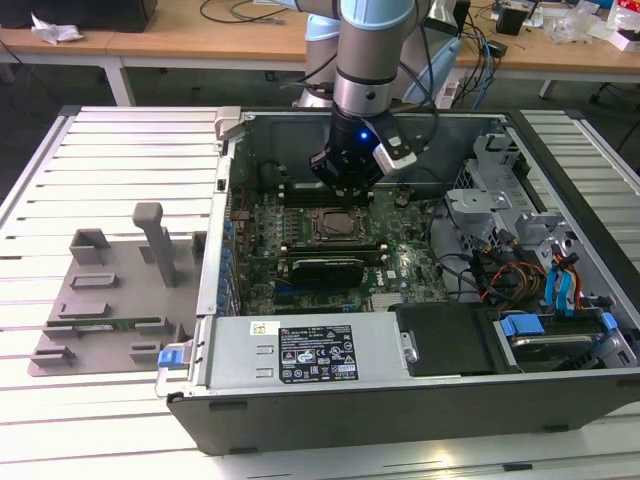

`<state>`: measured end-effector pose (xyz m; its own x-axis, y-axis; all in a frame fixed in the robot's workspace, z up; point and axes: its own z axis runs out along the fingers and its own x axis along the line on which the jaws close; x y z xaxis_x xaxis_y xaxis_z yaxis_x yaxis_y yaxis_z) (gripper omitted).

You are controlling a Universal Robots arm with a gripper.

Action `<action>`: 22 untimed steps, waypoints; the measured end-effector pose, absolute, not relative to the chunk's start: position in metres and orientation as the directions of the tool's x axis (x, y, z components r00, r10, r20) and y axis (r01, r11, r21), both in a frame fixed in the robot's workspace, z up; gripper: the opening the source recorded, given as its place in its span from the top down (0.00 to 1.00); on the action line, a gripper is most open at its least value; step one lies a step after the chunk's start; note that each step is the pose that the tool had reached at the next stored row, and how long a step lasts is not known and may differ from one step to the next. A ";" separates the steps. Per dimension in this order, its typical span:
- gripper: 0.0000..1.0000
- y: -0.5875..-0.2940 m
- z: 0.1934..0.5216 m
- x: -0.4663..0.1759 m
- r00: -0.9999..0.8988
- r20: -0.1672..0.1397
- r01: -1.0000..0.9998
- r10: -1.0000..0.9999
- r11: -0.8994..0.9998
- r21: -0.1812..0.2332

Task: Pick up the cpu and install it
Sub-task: 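Install the first cpu locking lever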

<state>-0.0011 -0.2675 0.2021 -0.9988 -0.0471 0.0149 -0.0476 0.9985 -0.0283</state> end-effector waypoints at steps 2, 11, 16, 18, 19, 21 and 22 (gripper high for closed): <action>0.89 -0.268 0.202 -0.001 -0.999 0.015 -0.047 -0.047 0.998 -0.028; 0.89 -0.272 0.202 0.000 -0.999 0.015 -0.048 -0.047 0.998 -0.028; 0.89 -0.271 0.205 0.000 -0.999 0.015 -0.048 -0.047 0.998 -0.028; 0.89 -0.272 0.203 0.000 -0.999 0.015 -0.048 -0.047 0.998 -0.028; 0.89 -0.272 0.200 0.001 -0.999 0.017 -0.048 -0.047 0.998 -0.029; 0.89 -0.271 0.199 0.001 -0.999 0.017 -0.048 -0.047 0.999 -0.025; 0.89 -0.271 0.199 0.000 -0.999 0.017 -0.048 -0.047 0.999 -0.024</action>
<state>0.0005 -0.2707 0.1991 -0.9987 -0.0474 0.0172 -0.0478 0.9986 -0.0240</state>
